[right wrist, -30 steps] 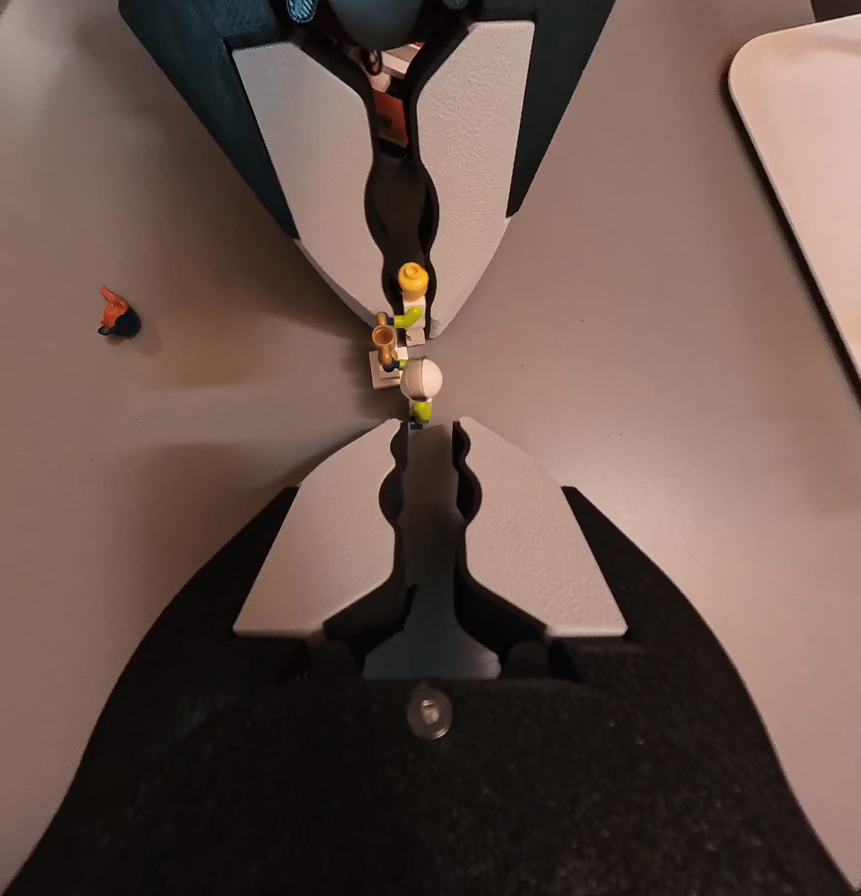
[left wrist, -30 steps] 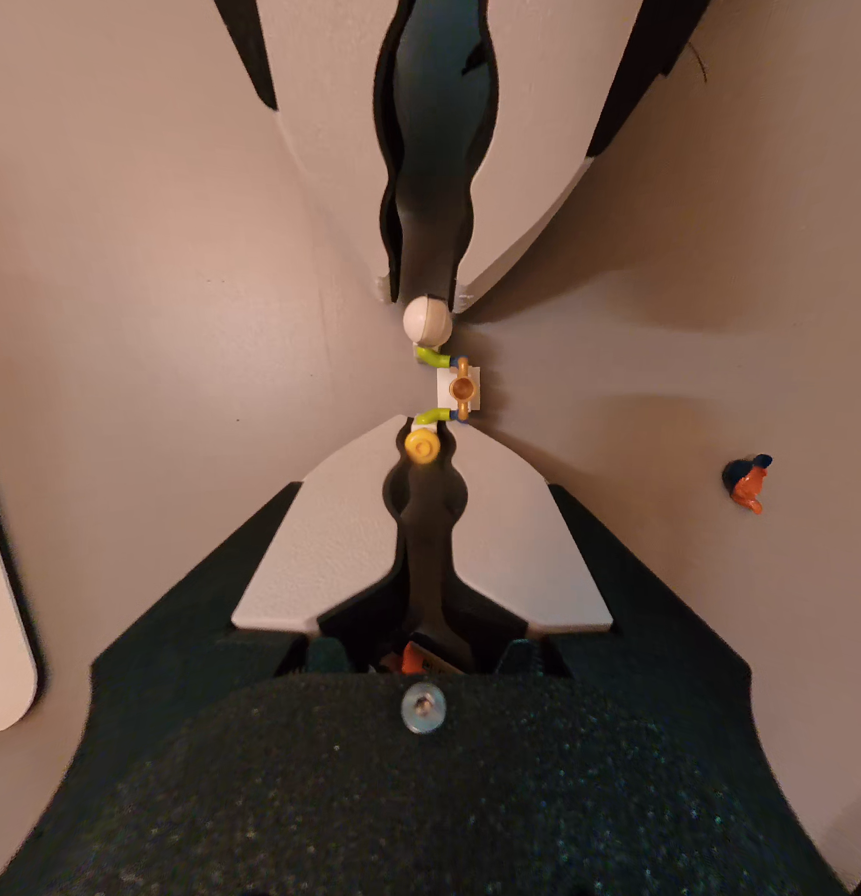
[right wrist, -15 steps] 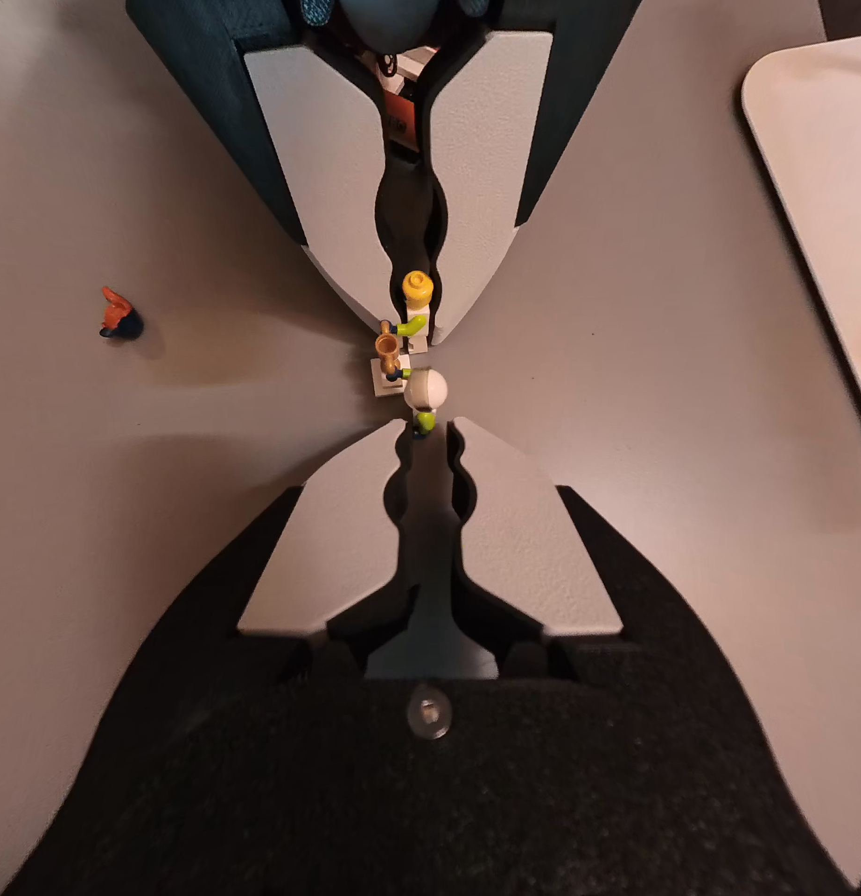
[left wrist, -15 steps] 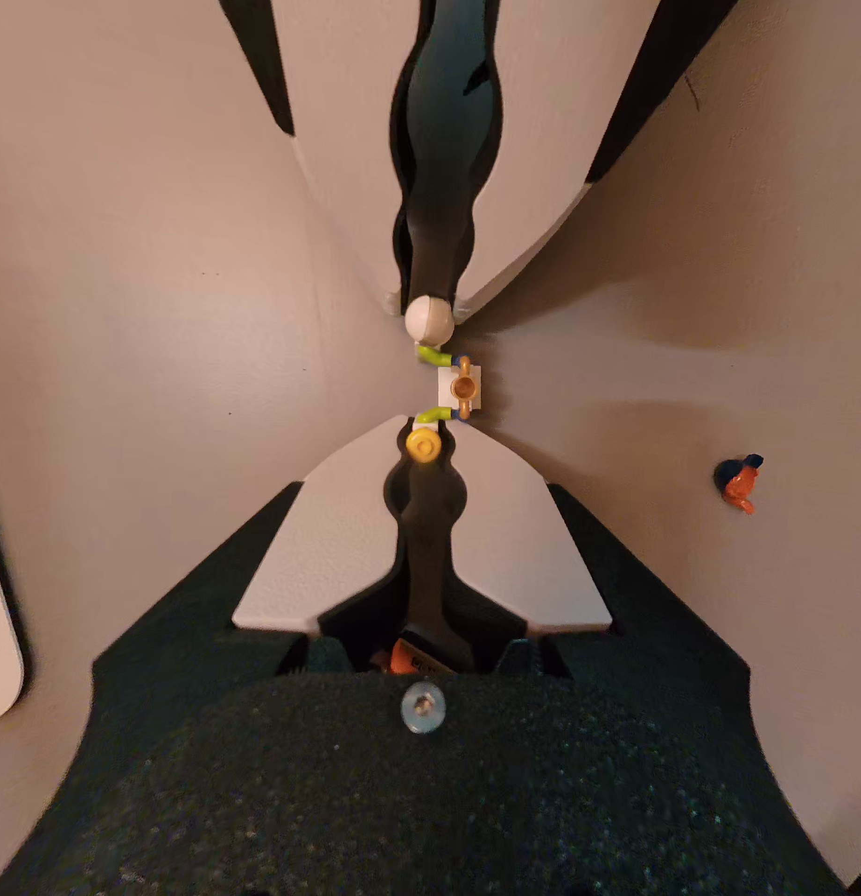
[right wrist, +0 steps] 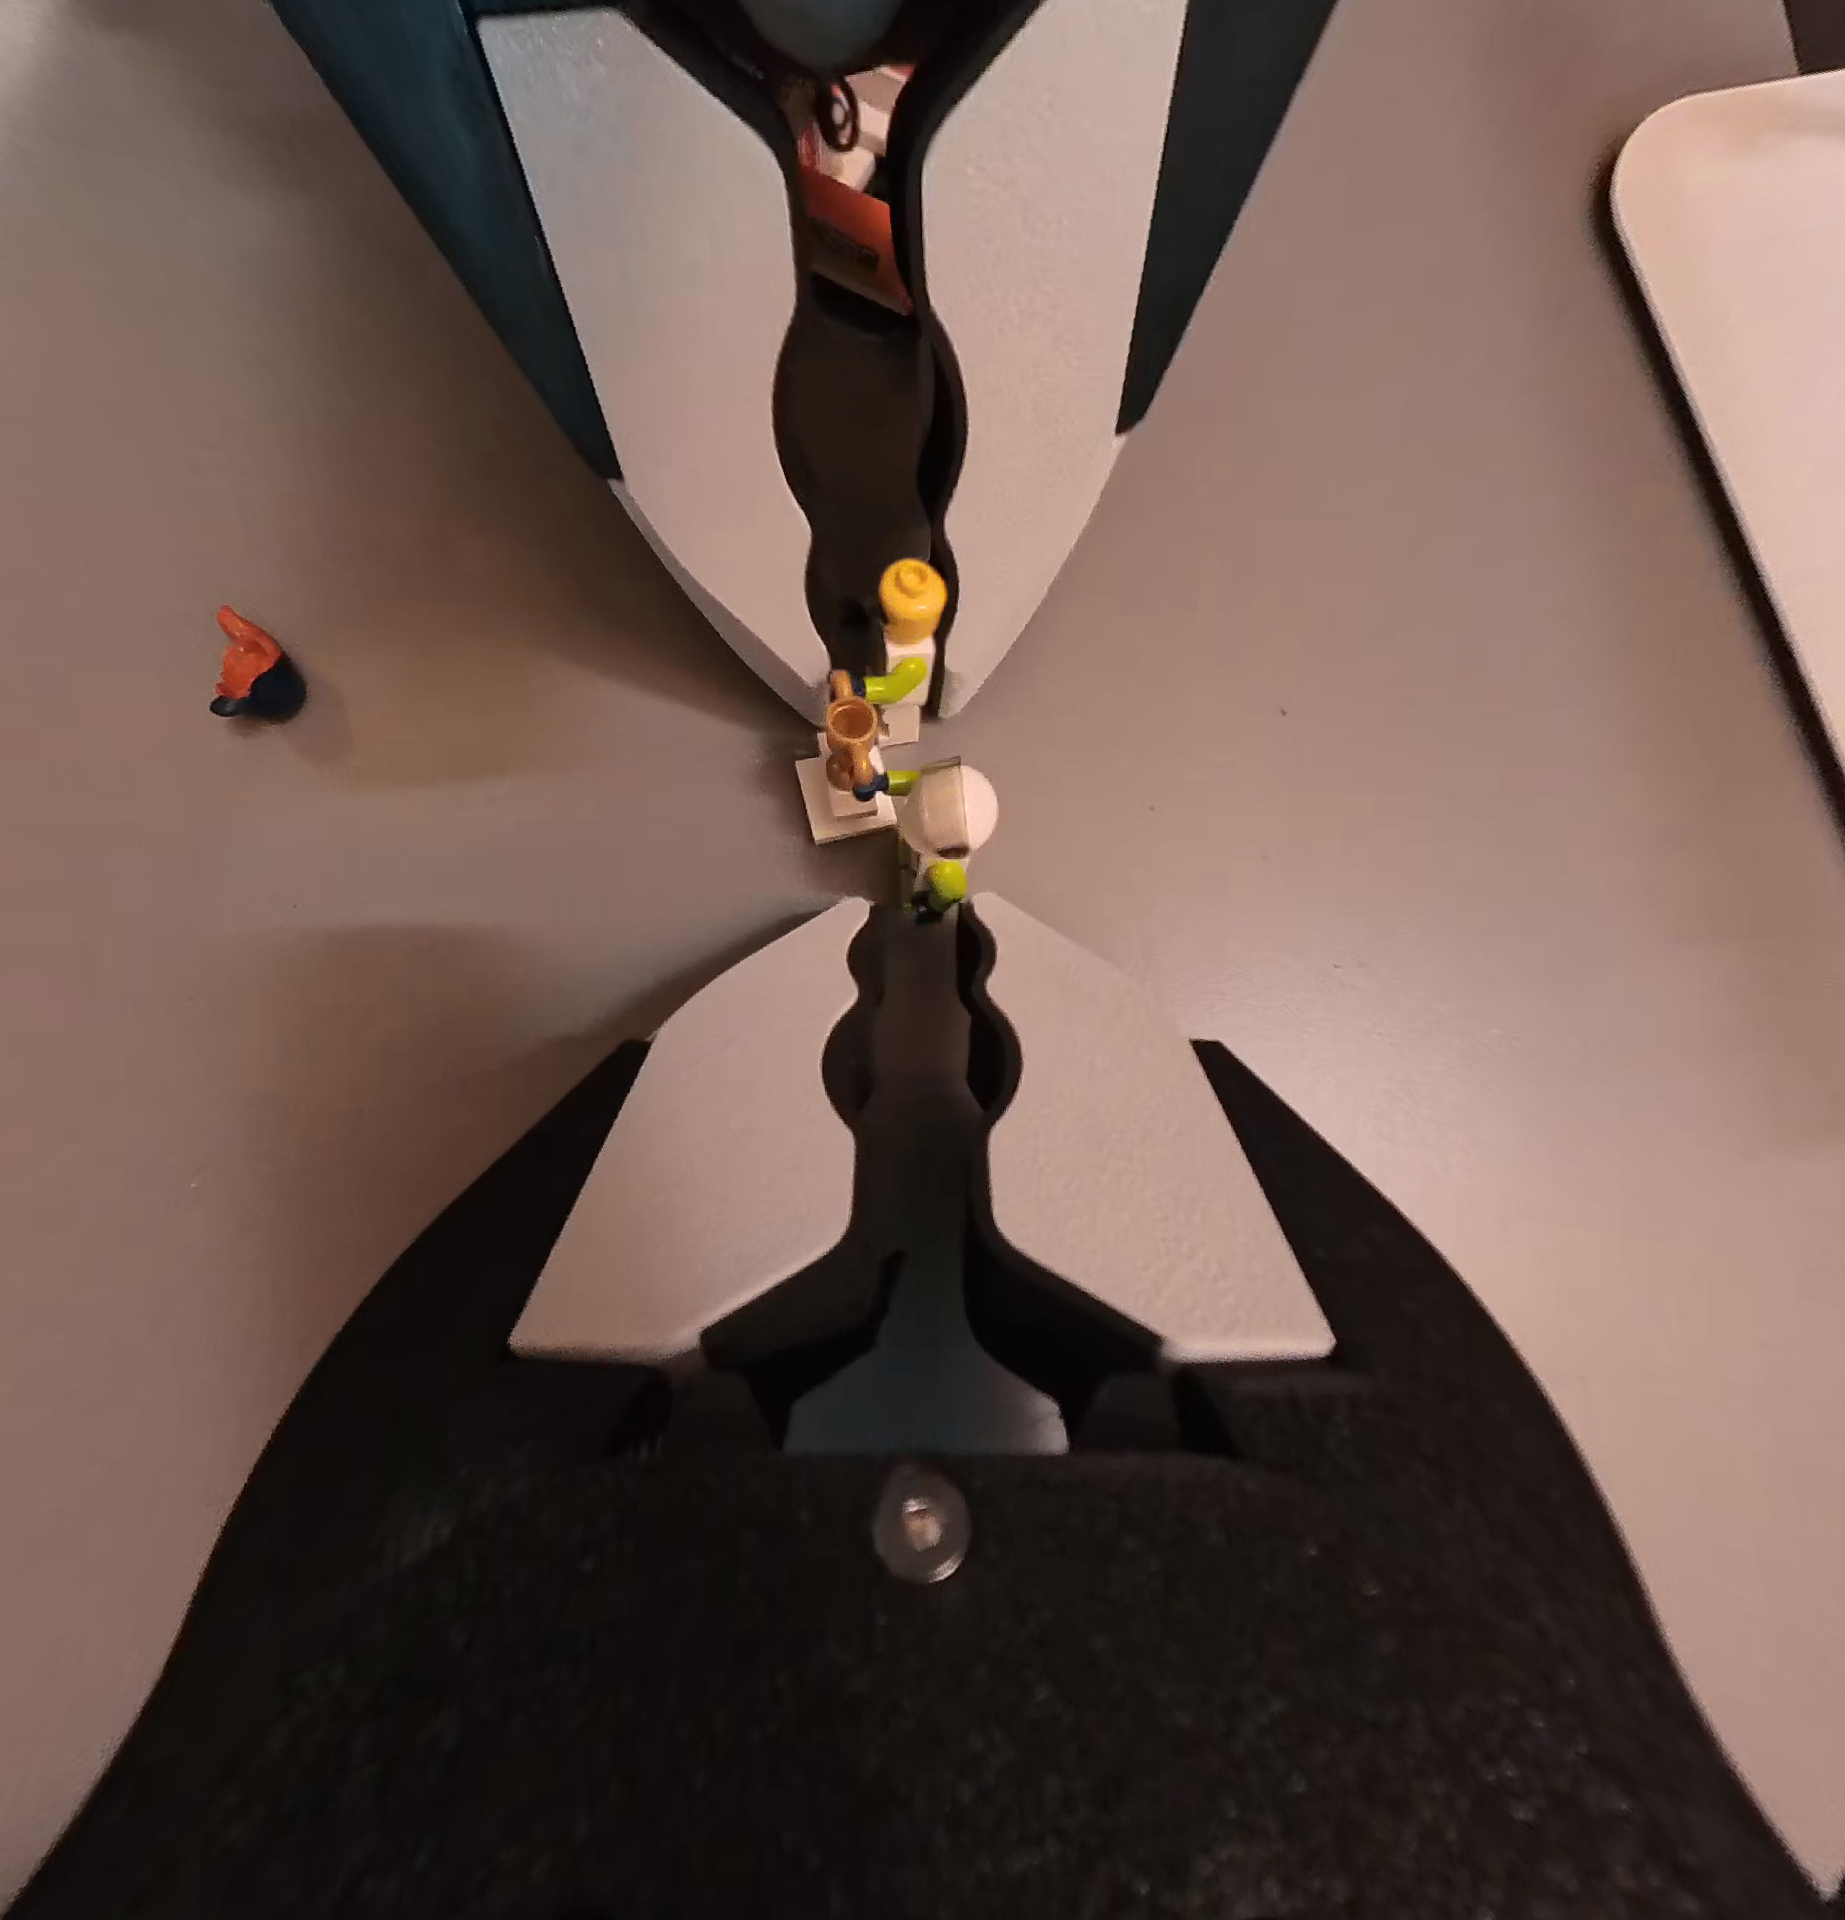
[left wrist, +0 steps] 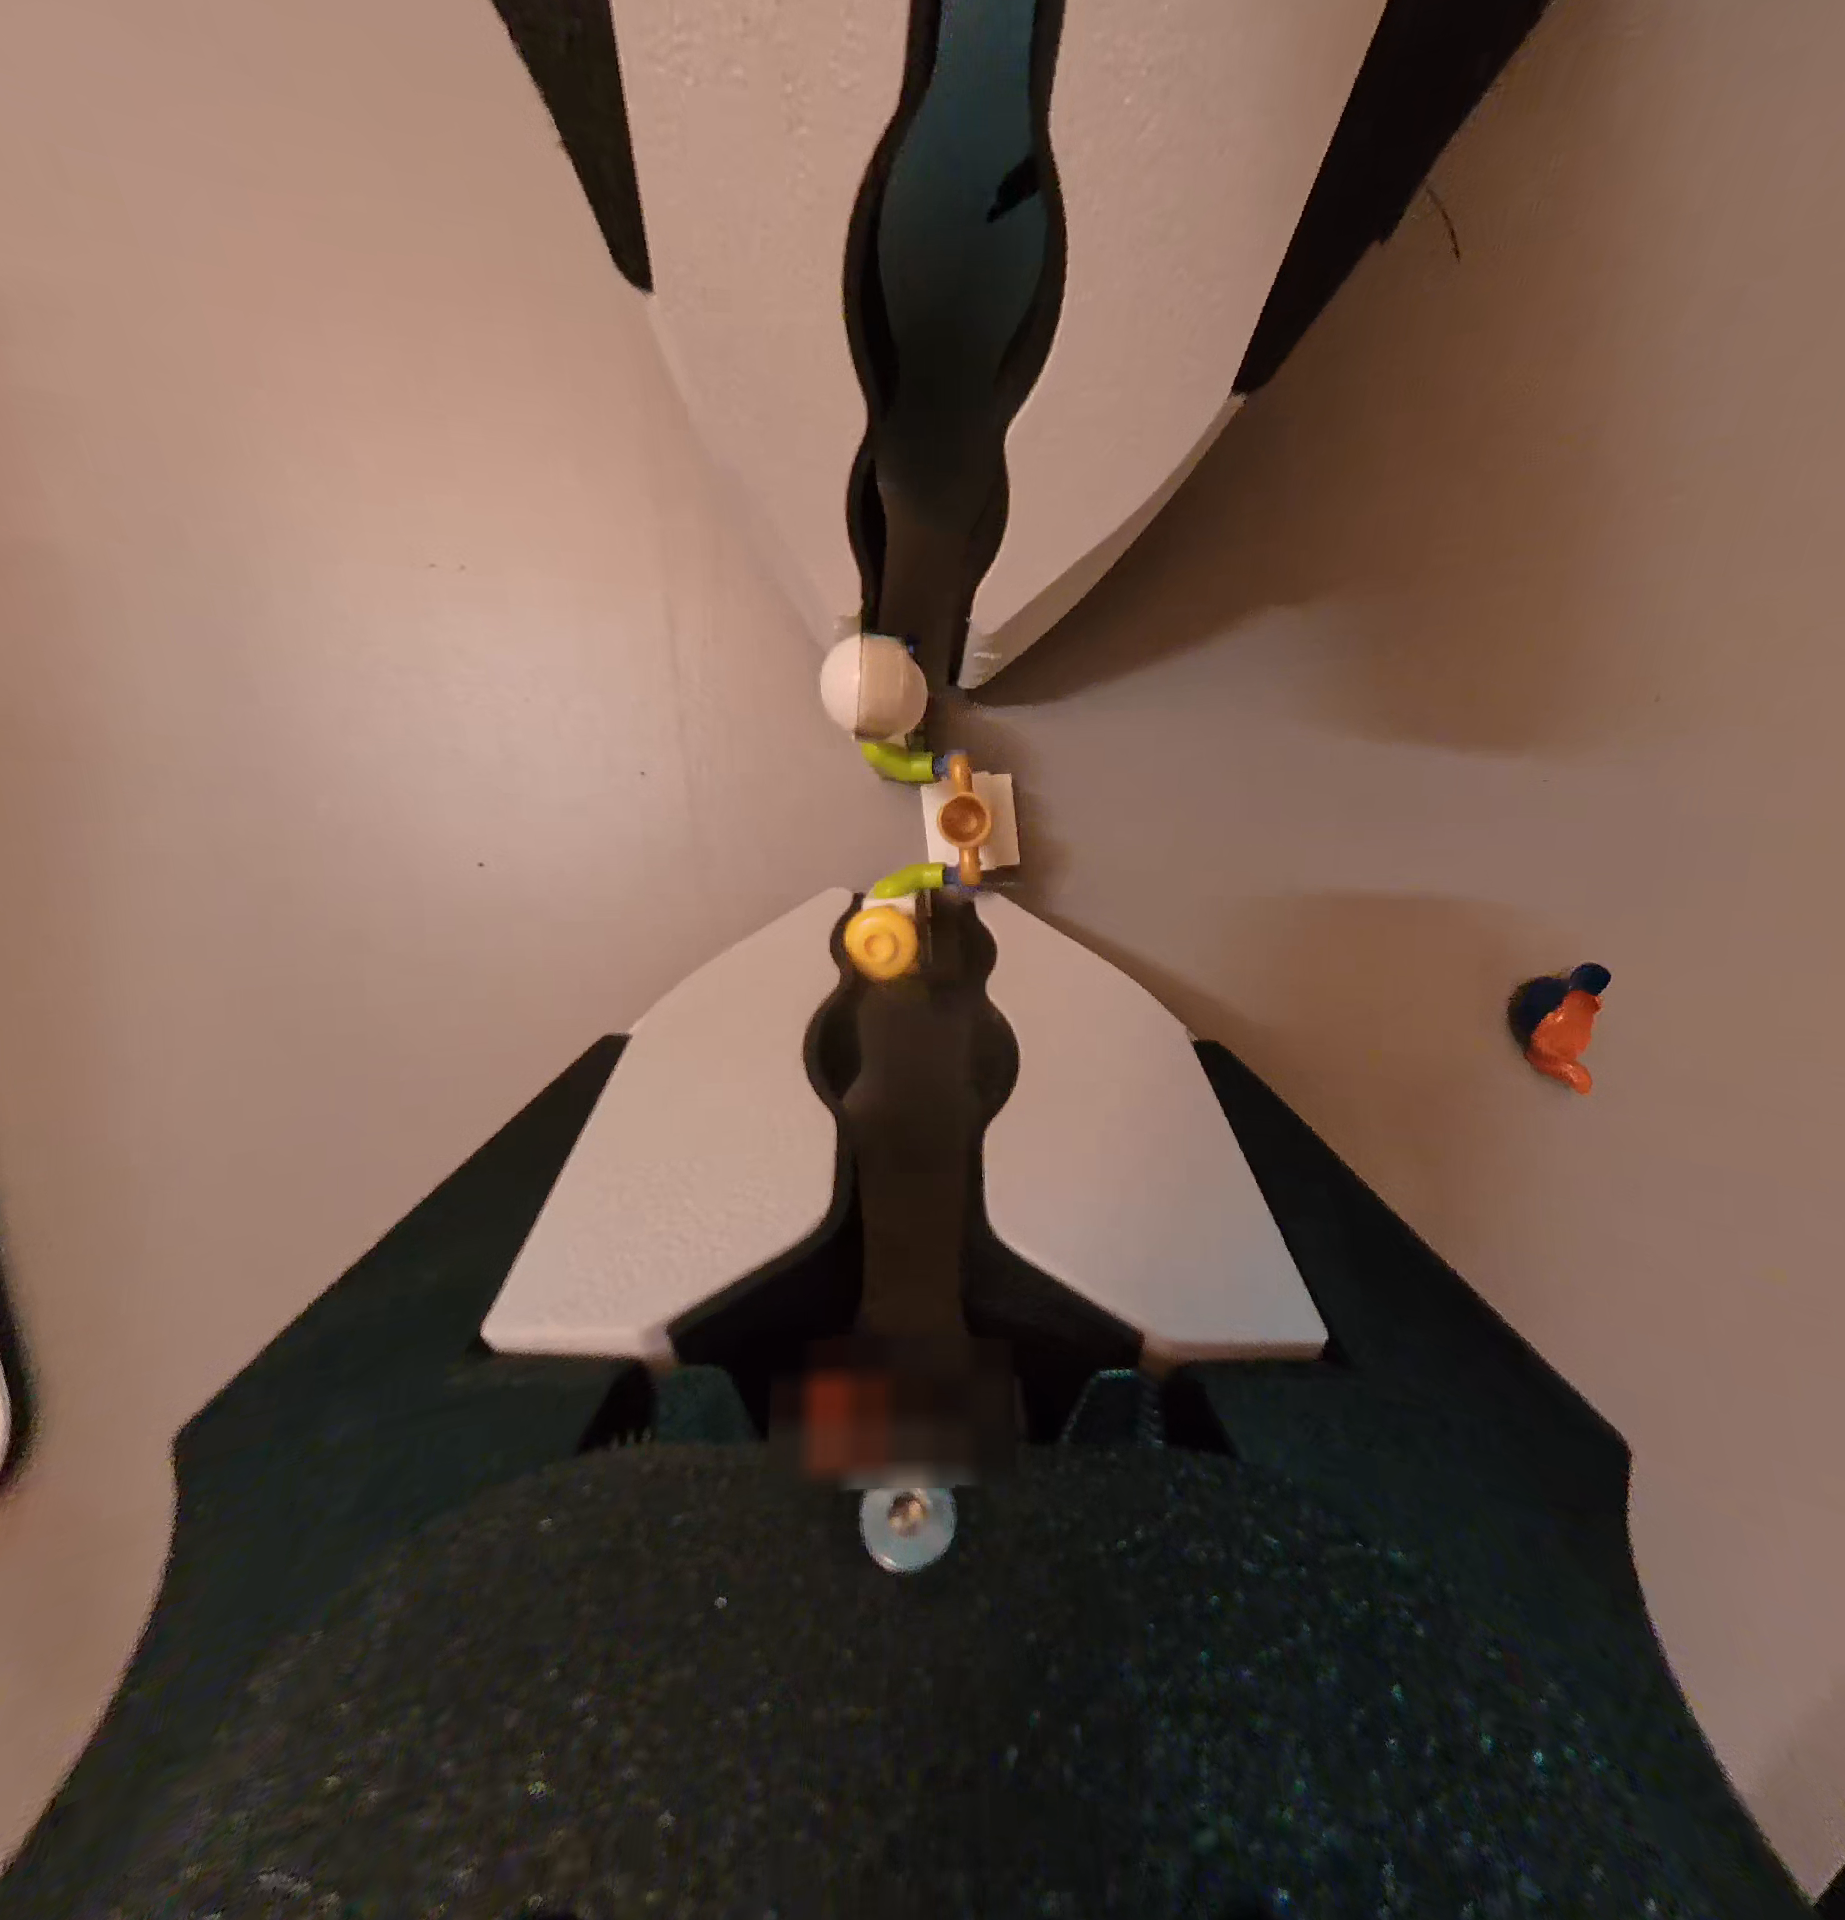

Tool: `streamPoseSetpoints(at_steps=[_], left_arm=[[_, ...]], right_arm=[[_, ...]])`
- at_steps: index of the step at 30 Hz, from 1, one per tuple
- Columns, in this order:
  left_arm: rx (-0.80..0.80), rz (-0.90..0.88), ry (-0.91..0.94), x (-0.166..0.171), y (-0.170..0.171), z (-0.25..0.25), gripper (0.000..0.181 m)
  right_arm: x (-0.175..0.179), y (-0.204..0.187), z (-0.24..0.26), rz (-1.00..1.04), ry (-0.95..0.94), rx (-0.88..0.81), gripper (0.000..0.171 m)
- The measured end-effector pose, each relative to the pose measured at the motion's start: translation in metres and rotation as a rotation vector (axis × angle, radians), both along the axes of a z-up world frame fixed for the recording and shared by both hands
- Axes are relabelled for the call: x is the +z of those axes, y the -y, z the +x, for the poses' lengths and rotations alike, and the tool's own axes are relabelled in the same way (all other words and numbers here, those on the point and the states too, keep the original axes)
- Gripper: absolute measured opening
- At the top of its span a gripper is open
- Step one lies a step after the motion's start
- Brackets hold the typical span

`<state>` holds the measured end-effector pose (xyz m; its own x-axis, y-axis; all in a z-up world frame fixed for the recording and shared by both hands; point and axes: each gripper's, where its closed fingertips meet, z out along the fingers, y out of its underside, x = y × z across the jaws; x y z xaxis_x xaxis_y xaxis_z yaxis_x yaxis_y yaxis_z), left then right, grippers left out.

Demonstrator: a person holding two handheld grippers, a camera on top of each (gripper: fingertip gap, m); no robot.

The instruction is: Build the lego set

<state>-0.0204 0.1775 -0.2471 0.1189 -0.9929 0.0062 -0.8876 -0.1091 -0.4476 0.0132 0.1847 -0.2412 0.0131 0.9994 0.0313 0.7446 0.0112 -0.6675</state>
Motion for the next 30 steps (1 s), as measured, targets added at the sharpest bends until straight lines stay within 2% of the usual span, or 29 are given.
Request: streamPoseSetpoints(at_steps=[13,30], left_arm=[[0.037,0.029,0.093,0.017,0.002,-0.005,0.021],[0.068,0.048,0.110,0.013,-0.003,-0.009,0.022]], right_arm=[[0.001,-0.002,0.003,-0.006,-0.002,-0.007,0.016],[0.000,-0.002,0.005,-0.001,0.005,-0.012,0.019]])
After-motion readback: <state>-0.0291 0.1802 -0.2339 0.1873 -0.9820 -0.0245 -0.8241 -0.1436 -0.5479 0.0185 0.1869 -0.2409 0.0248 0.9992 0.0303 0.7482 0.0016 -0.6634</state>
